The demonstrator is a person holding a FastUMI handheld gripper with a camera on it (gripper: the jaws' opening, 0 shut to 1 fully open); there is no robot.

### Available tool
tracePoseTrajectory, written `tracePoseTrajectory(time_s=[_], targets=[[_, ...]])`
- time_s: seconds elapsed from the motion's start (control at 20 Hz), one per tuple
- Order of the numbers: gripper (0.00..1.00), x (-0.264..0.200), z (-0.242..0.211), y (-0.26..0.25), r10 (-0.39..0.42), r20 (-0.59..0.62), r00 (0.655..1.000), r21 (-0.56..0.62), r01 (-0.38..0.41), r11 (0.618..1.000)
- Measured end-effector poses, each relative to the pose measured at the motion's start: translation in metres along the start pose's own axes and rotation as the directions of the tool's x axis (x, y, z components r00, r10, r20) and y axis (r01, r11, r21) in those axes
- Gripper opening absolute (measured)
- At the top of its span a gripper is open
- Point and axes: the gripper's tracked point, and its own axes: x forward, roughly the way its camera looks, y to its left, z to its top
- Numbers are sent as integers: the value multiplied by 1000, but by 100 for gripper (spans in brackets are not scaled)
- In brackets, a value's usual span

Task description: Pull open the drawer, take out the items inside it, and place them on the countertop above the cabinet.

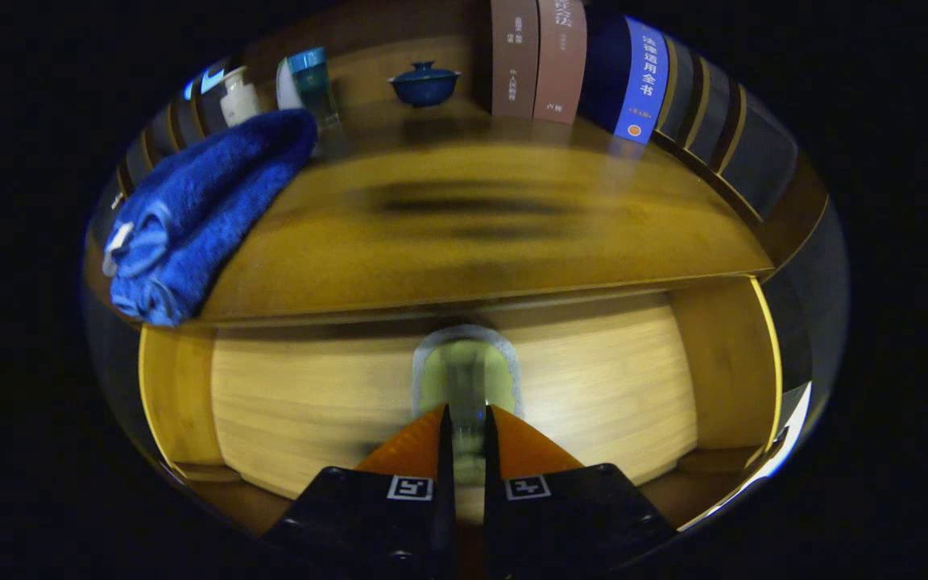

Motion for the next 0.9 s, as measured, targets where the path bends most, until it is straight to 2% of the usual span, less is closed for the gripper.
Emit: tracePoseTrajectory(time_s=[0.05,0.1,0.2,0.5,0.75,0.9], targets=[[18,-11,1,2,25,18,1000,9,-25,1000],[6,1,2,2,34,23,999,24,-35,999],[6,-15,-4,3,53,18,998,36,-54,998],[6,-72,3,-2,66,119,991,27,-70,997],[5,-124,28,-4,61,211,976,17,-66,998],[6,-134,54,-4,63,235,970,21,-70,997]])
